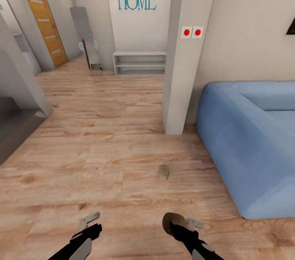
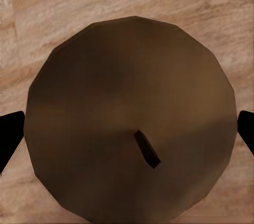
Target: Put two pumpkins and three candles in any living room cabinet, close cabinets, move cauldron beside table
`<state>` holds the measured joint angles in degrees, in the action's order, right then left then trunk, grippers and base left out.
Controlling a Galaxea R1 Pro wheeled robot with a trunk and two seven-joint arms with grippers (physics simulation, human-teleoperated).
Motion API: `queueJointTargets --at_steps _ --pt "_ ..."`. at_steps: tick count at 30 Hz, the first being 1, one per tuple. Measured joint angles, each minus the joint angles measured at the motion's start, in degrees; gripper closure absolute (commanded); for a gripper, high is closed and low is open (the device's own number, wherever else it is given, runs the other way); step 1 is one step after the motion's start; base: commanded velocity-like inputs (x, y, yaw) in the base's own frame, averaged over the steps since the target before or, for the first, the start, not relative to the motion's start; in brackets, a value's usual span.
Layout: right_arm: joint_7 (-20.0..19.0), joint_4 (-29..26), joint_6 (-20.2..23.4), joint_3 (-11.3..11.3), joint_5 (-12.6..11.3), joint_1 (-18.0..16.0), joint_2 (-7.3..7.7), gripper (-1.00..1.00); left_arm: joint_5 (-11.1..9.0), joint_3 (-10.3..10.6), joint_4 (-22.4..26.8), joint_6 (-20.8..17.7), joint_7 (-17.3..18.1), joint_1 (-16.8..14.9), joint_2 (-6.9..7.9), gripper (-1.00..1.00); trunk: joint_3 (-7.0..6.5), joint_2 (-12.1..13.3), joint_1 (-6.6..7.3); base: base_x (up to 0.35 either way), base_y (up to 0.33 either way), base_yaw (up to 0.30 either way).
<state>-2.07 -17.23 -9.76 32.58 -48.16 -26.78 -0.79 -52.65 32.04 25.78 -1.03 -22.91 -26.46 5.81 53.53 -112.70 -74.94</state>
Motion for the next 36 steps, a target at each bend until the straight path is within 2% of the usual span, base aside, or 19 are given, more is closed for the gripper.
queueJointTargets --at_steps 19,36 --pt "-0.1 0.0 0.0 -0.1 -0.1 0.0 0.09 1.00 0.1 0.0 0.0 0.0 0.0 0.0 0.00 -1.00 0.00 0.0 0.00 0.244 0.002 0.000" --pt "-0.1 0.0 0.0 -0.1 -0.1 0.0 0.09 1.00 0.1 0.0 0.0 0.0 0.0 0.0 0.00 -1.00 0.00 0.0 -0.01 0.194 0.070 0.000"
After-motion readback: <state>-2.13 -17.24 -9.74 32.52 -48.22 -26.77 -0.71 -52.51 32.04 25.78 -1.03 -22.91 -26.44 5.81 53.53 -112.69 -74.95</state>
